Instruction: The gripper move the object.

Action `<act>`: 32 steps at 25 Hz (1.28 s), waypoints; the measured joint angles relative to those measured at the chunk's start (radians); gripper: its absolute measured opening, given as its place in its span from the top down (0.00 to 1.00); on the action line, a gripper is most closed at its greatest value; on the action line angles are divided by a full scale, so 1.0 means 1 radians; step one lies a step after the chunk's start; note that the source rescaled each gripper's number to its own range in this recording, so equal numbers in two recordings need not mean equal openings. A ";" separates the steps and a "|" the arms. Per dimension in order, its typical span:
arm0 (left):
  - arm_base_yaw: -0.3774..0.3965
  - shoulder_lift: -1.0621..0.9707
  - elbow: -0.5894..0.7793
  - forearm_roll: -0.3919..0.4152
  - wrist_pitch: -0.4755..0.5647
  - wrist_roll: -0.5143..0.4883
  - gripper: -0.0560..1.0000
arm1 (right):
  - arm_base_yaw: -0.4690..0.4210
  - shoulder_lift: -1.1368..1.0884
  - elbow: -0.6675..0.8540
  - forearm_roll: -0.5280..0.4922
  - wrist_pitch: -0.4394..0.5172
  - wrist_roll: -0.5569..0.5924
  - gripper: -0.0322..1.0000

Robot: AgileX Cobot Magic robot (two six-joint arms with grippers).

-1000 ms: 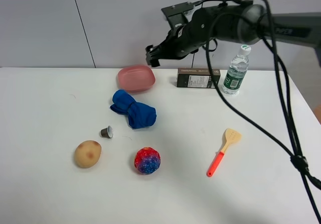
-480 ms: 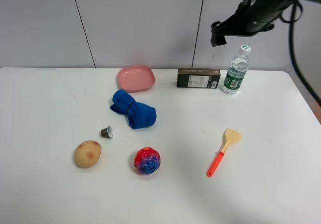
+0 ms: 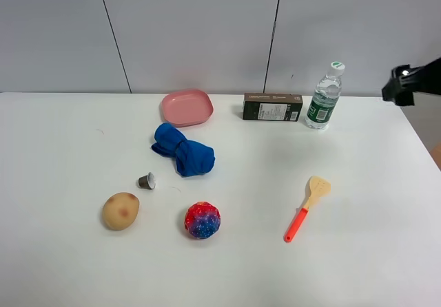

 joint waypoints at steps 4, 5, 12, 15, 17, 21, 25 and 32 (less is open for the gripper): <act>0.000 0.000 0.000 0.000 0.000 0.000 0.00 | -0.020 -0.235 0.141 0.000 0.002 0.002 0.00; 0.000 0.000 0.000 0.000 0.000 0.000 0.00 | -0.020 -0.286 0.165 0.000 0.010 0.008 0.00; 0.000 0.000 0.000 0.000 0.000 0.000 0.00 | -0.023 -0.615 0.235 0.001 0.214 0.084 0.00; 0.000 0.000 0.000 0.000 0.000 0.000 0.00 | -0.023 -0.738 0.273 0.004 0.293 0.084 0.00; 0.000 0.000 0.000 0.000 0.000 0.000 0.00 | -0.015 -0.811 0.304 0.012 0.316 0.084 0.00; 0.000 0.000 0.000 0.001 0.000 0.000 0.00 | 0.028 -0.949 0.359 0.046 0.334 0.084 0.00; 0.000 0.000 0.000 0.001 0.000 0.000 0.00 | 0.036 -1.041 0.371 0.048 0.340 0.084 0.00; 0.000 0.000 0.000 0.001 0.000 0.000 0.00 | 0.036 -1.126 0.373 0.054 0.386 0.084 0.00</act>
